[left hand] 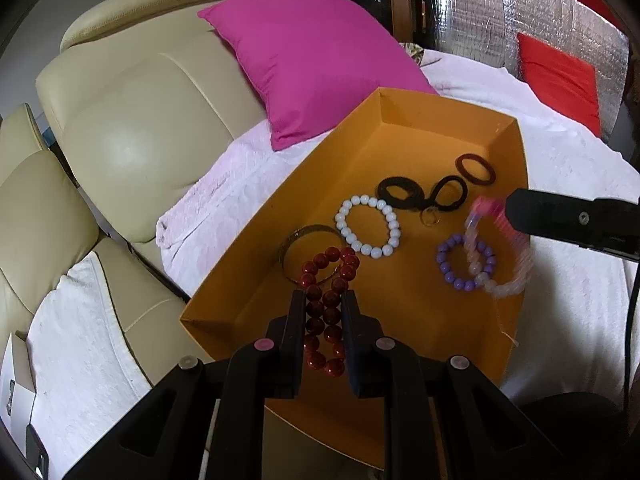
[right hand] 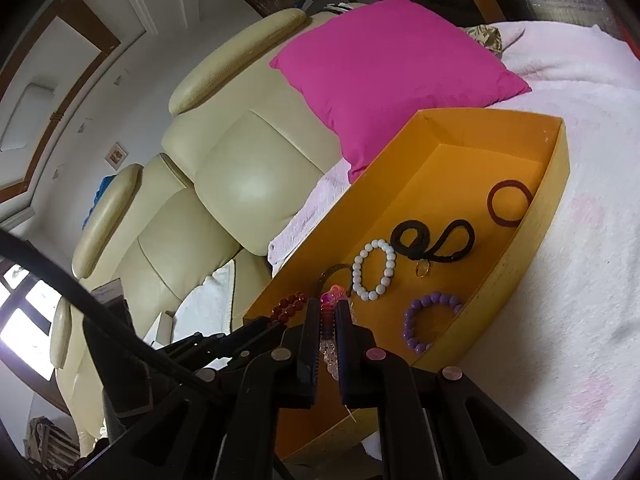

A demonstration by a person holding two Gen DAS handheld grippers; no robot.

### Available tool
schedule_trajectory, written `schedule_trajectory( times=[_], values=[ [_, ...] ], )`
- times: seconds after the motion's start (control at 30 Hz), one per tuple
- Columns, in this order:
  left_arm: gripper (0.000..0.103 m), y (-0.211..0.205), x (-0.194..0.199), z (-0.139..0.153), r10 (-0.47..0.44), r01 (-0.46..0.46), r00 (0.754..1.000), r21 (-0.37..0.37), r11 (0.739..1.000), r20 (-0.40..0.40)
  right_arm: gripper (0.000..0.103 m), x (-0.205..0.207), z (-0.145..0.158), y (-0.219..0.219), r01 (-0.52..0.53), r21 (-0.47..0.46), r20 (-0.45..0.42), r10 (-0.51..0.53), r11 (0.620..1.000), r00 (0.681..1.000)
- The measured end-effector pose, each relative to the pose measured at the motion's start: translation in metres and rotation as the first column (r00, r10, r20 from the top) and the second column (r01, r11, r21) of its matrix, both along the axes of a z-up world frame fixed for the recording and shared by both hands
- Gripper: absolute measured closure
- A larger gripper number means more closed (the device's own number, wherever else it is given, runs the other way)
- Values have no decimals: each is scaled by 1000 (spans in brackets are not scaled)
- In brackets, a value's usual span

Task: Organize jewelry
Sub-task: 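Open both tools to drop the bracelets into the orange box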

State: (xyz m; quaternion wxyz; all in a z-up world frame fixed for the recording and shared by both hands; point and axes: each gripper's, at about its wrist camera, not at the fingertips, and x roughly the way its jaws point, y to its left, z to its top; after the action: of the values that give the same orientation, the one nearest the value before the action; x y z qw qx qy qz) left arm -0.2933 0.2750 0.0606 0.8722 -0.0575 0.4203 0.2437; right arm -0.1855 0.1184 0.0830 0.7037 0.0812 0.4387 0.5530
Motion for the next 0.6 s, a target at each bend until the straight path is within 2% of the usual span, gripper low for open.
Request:
schedule_trajectory(
  times=[0.6],
  values=[
    [85, 1, 8, -18, 12, -12, 999, -7, 1000, -44, 92, 4, -7, 3, 1, -4, -38, -2, 1000, 999]
  ],
)
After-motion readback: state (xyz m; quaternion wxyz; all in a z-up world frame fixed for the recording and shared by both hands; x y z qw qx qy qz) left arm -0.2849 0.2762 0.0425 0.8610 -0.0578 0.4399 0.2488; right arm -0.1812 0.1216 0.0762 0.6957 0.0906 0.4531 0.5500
